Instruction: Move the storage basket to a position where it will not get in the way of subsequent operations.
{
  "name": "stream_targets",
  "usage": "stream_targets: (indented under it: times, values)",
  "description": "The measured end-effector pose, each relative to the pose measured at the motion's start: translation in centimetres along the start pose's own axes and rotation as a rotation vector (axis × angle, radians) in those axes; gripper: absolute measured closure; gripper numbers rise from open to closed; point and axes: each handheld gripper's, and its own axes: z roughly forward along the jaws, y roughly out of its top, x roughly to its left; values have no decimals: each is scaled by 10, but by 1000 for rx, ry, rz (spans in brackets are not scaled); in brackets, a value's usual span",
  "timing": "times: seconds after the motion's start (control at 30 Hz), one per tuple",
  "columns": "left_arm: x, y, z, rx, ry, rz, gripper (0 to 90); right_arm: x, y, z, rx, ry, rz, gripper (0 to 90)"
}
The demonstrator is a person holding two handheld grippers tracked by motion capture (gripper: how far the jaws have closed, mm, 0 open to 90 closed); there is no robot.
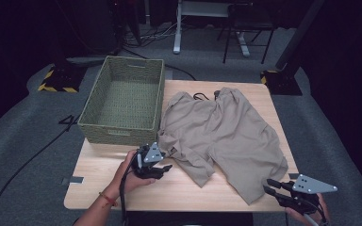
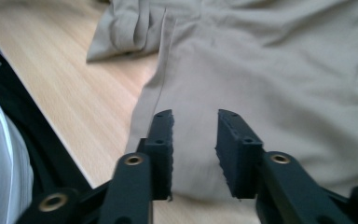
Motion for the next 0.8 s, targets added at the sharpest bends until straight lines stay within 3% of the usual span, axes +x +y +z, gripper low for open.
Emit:
stream_targets:
  times: [0.07,0.13,0.23,0.33,0.4,0.5,0.57,0.67,0.8]
  values:
    - [-4,4,-3,-7,-7,-3,341,-2,7,2,-1,-19,-21,572]
    - [-8,10,-1,-12,-2,4,295,-8,14,9,7,-33,-1,540]
    - [-10,23,17,-16,-33,6,240,-17,24,28,43,-52,-4,514]
    - [-13,35,41,3,-65,17,223,-29,27,57,93,-22,-46,507]
    - [-16,41,55,24,-88,41,227,-40,25,77,138,-6,-24,523]
    - [-22,46,72,48,-112,65,329,-48,22,103,193,9,-15,558]
    - [-27,49,82,83,-109,107,417,-46,21,114,202,37,-16,563]
    - [-29,46,89,97,-126,124,613,-41,23,121,182,59,-9,562]
    - [-32,38,90,131,-138,159,828,-35,23,125,174,31,1,561]
